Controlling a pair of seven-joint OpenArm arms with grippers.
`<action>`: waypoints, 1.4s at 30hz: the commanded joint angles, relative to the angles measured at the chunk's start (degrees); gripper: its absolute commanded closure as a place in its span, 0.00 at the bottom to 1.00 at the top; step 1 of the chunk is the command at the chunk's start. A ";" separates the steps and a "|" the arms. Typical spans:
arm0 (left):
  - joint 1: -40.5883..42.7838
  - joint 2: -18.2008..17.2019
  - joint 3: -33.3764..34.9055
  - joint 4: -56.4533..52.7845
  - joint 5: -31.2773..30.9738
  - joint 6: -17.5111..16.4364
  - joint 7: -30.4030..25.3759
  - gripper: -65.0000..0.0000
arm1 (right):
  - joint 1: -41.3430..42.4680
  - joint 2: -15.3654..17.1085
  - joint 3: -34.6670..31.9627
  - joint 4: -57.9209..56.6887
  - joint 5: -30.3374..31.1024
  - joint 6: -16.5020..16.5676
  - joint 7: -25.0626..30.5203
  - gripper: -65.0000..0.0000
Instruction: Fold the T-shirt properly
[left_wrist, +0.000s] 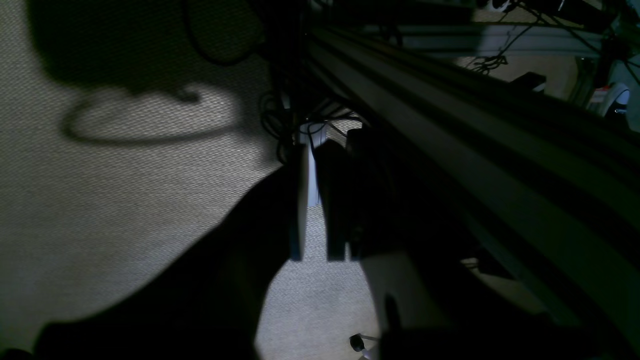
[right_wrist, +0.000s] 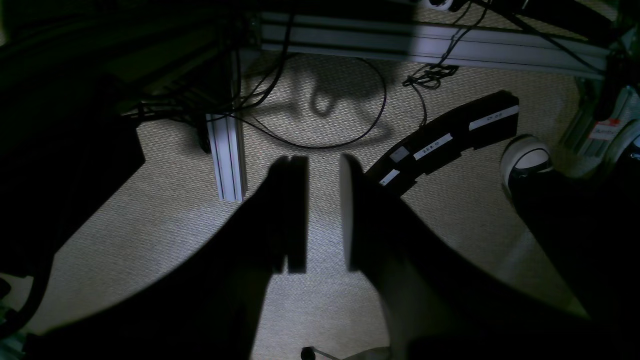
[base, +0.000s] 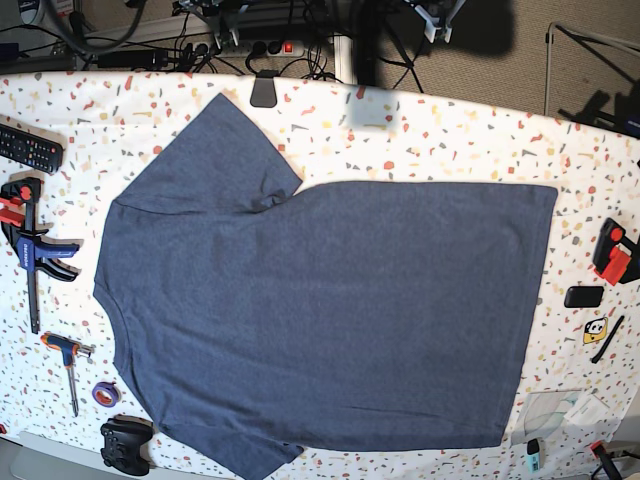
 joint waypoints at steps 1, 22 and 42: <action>0.42 -0.17 0.02 0.22 0.17 -0.50 -0.28 0.89 | -0.11 0.31 0.02 0.37 0.04 -0.61 -0.13 0.81; 2.80 -0.15 0.02 4.46 0.15 -0.50 -0.85 0.89 | -0.81 0.76 0.02 0.46 0.04 0.94 -0.07 0.81; 31.23 -0.37 0.04 60.87 3.19 -0.72 11.17 0.89 | -34.49 16.15 0.02 52.54 2.03 7.52 0.24 0.81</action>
